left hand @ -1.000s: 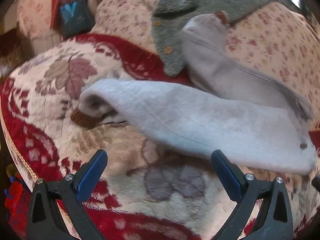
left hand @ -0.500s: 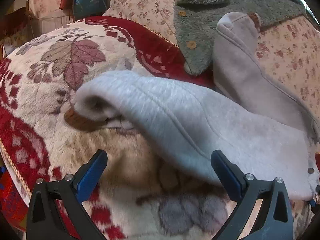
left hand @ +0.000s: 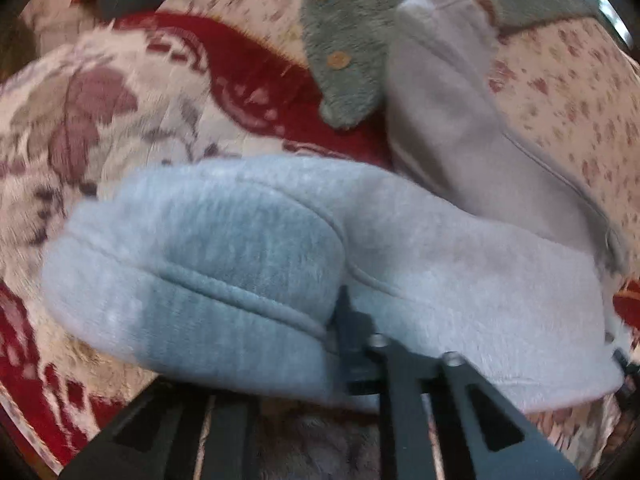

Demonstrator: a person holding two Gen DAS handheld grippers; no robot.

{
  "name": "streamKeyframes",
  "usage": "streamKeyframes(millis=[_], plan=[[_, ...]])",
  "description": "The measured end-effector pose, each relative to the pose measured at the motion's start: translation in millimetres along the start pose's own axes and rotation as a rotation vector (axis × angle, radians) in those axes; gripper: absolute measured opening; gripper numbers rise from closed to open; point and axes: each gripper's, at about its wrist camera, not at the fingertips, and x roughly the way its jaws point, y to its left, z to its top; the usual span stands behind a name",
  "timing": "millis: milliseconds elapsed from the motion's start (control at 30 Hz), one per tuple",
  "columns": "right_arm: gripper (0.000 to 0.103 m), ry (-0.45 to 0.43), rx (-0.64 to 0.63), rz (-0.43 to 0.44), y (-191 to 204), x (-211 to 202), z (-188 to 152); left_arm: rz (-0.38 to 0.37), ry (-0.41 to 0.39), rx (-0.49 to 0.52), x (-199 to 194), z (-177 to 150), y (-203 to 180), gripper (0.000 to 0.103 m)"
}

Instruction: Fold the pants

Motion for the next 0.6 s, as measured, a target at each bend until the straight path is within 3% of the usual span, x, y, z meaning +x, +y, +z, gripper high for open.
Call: streamKeyframes(millis=[267, 600], plan=[[0.023, -0.050, -0.028, 0.030, 12.0, -48.9, 2.5, -0.099, -0.004, 0.027, -34.9, -10.2, -17.9, 0.009], [0.021, -0.041, -0.091, -0.008, 4.6, -123.1, -27.5, -0.166, 0.043, 0.084, -67.8, -46.4, -20.6, 0.009]])
